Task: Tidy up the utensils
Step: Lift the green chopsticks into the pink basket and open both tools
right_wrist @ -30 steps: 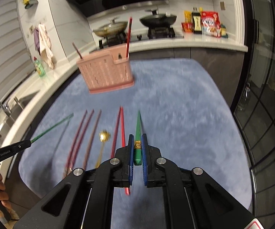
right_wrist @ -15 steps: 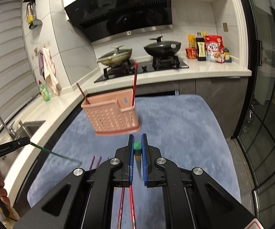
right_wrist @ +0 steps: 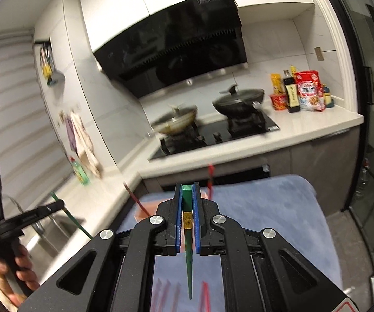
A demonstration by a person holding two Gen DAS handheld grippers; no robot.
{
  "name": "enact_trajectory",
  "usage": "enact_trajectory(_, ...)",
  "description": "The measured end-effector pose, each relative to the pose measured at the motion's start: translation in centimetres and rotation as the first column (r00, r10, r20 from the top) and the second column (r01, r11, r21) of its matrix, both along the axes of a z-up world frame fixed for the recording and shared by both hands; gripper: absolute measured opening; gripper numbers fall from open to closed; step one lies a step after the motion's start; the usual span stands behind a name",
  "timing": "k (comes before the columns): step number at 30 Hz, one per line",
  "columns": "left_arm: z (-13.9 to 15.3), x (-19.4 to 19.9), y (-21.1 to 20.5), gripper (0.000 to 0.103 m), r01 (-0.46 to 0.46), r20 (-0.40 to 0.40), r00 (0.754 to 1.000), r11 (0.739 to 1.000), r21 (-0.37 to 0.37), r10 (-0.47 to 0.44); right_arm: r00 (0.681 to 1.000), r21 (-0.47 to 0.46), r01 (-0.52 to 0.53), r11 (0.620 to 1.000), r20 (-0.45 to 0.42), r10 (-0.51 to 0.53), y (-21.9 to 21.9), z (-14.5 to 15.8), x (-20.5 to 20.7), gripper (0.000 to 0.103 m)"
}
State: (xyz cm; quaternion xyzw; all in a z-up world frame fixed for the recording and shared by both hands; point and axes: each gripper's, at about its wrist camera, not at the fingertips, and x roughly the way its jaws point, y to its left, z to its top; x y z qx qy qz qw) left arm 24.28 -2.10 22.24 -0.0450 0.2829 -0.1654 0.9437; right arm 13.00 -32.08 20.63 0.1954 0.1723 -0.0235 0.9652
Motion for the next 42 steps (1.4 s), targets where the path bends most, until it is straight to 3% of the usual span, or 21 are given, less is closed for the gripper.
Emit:
enact_trajectory(7,5.2,4.1,-1.5,0.007,-0.011,0.115,0.993,0.998,-0.066,0.018,0.992,0.089,-0.008,0.996,0.126,-0.003,-1.4,4.0,6.2,0.007)
enact_trajectory(11,5.7,6.7,-2.2,0.007,-0.018,0.15,0.988,0.996,-0.093,0.031,0.987,0.079,0.018,0.997,0.157,-0.031,-1.4,4.7,9.4,0.007)
enact_trajectory(21,0.2,11.8,-4.0,0.007,-0.017,0.069,0.997,0.997,-0.08,0.023,0.998,0.061,0.017,0.998,0.057,-0.021,-0.6,-0.4,16.0,0.007)
enact_trajectory(29,-3.5,13.1,-4.5,0.007,-0.025,-0.007,1.0,0.998,-0.051,0.025,0.999,0.038,-0.004,0.999,-0.045,0.006,0.6,-4.7,18.0,0.007)
enact_trajectory(33,-4.3,13.1,-4.4,0.007,-0.031,-0.029,0.999,0.999,-0.044,0.03,0.999,0.041,-0.013,0.999,-0.052,0.015,0.7,-5.2,18.0,0.012)
enact_trajectory(35,-4.4,13.0,-4.1,0.01,-0.04,-0.029,0.999,0.998,-0.038,0.039,0.999,0.028,-0.006,1.0,-0.05,0.007,0.7,-4.8,17.6,0.024)
enact_trajectory(37,-4.4,12.6,-3.9,0.023,-0.046,-0.028,0.999,0.998,-0.032,0.045,1.0,0.017,-0.003,1.0,-0.028,0.004,0.6,-3.9,16.6,0.033)
enact_trajectory(40,-3.9,11.3,-3.3,0.042,-0.063,-0.006,0.998,0.998,-0.014,0.063,1.0,0.002,0.005,1.0,-0.006,-0.005,0.4,-2.6,14.6,0.04)
enact_trajectory(42,-3.7,10.0,-2.8,0.048,-0.067,0.007,0.998,0.998,0.0,0.067,1.0,0.012,-0.006,1.0,0.002,0.006,0.2,-2.0,12.7,0.043)
